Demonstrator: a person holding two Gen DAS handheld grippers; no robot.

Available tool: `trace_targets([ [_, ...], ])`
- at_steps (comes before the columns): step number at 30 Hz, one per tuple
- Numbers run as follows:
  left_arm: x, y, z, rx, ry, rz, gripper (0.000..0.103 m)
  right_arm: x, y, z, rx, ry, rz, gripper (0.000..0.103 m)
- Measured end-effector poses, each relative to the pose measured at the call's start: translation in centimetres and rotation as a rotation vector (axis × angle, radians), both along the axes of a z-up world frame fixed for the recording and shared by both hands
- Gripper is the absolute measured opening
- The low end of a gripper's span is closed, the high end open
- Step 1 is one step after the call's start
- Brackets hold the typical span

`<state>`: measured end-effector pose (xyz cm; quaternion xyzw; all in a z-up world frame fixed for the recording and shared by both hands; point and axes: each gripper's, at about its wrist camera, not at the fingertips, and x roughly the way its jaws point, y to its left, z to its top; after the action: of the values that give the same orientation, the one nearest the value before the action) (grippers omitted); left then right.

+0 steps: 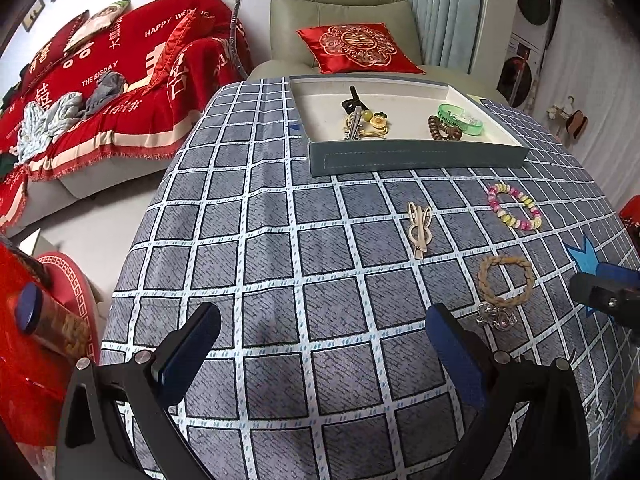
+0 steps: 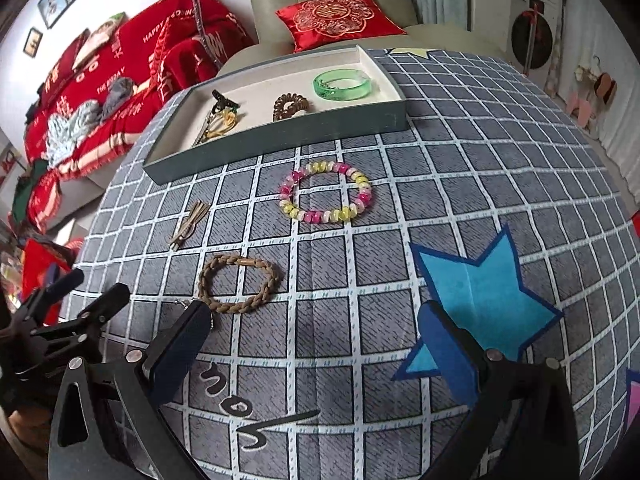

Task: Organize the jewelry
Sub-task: 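Grasp the white bunny hair clip with left tool while right tool grasps braided brown bracelet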

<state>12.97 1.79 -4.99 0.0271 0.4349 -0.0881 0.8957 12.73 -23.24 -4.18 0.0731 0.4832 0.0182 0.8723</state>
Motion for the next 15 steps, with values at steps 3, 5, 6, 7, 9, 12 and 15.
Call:
trace_targets([
  [3,0.0,-0.1,0.0,0.001,-0.001,-0.003,0.103,0.5,0.7,-0.3,-0.024,0.002,0.025,0.102],
  [5,0.1,-0.1,-0.1,0.004,0.003,-0.006,0.103,0.9,1.2,-0.5,-0.039,0.006,0.038,0.099],
  [6,0.1,-0.1,-0.2,0.006,0.004,-0.005,0.103,1.1,1.3,-0.6,-0.043,0.008,0.042,0.097],
  [7,0.1,-0.1,-0.2,0.008,0.005,-0.004,0.103,1.2,1.4,-0.7,-0.046,0.009,0.047,0.096],
  [9,0.2,0.0,-0.2,0.008,0.009,-0.002,0.103,1.6,1.6,-0.8,-0.048,0.013,0.058,0.091],
  [12,0.3,0.1,-0.2,0.008,0.012,0.003,0.103,2.1,2.1,-1.0,-0.062,0.016,0.078,0.082],
  [15,0.5,0.3,-0.2,0.007,0.015,0.004,0.103,2.6,2.9,-1.2,-0.085,0.018,0.114,0.076],
])
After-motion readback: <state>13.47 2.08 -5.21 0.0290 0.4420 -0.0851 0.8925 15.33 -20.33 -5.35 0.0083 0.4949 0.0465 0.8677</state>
